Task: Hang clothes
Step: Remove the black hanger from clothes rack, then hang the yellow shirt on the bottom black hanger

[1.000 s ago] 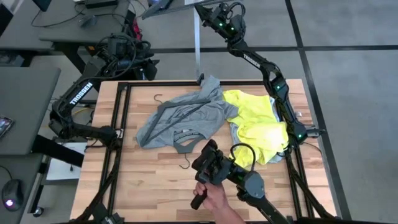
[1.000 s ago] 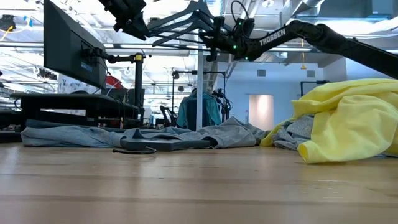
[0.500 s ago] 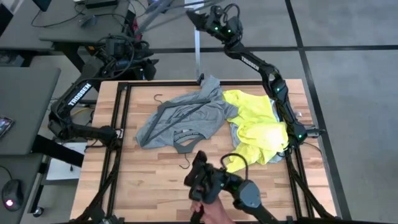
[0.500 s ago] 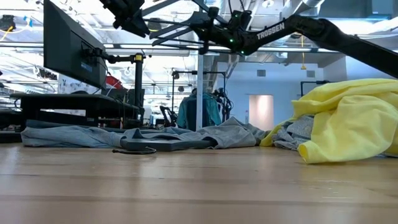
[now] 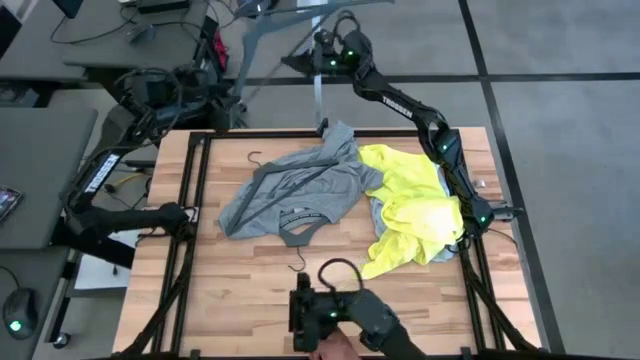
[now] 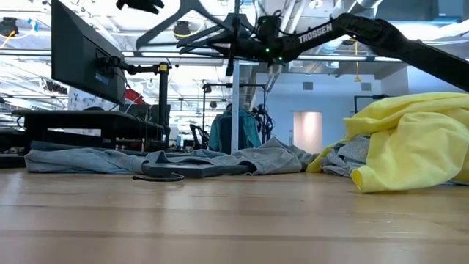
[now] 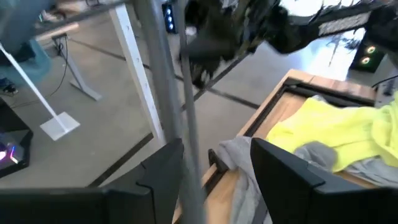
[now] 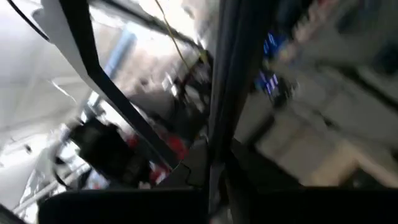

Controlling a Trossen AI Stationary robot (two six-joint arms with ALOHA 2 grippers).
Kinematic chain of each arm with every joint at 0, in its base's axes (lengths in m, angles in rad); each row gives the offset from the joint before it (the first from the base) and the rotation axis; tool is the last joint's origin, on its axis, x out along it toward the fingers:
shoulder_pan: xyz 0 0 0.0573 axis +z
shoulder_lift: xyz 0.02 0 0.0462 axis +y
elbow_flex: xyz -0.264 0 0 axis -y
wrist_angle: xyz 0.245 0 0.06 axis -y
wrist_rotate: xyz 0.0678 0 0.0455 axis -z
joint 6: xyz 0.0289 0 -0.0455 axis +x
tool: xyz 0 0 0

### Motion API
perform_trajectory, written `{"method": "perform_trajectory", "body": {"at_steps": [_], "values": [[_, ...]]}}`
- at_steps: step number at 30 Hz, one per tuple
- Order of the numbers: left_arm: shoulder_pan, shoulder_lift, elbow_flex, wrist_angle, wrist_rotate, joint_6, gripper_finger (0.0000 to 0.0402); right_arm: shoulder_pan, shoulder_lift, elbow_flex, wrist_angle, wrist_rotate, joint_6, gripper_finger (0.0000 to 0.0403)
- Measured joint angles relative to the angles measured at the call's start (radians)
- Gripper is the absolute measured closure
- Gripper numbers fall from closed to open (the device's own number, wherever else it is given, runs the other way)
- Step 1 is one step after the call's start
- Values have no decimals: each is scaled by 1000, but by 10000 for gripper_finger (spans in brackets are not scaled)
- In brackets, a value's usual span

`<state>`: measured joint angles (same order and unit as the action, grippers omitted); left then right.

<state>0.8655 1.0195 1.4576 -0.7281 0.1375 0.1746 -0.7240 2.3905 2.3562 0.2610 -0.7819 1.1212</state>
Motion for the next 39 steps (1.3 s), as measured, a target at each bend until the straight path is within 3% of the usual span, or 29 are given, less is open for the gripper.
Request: {"method": "perform_trajectory", "body": {"at_steps": [8, 13, 18, 24, 29, 33, 39], "values": [[-41, -21, 0, -202, -17, -13, 228, 82, 0, 0, -389, -31, -223, 389], [-59, -16, 0, -286, -47, 10, 228, 153, 2, -31, -523, 12, -299, 389], [-70, -20, 0, -314, -70, 3, 228, 228, 61, -39, -577, 49, -301, 389], [-79, -22, -1, -361, -86, -6, 228, 317, 159, -40, -537, 50, -187, 387], [-94, -22, -1, -377, -86, -28, 228, 362, 184, -40, -564, 48, -155, 351], [-96, -22, -10, -385, -85, -41, 228, 361, 178, -40, -599, 49, -328, 324], [-97, -21, -39, -382, -85, -36, 228, 354, 135, -39, -792, 50, -653, 296]]}}
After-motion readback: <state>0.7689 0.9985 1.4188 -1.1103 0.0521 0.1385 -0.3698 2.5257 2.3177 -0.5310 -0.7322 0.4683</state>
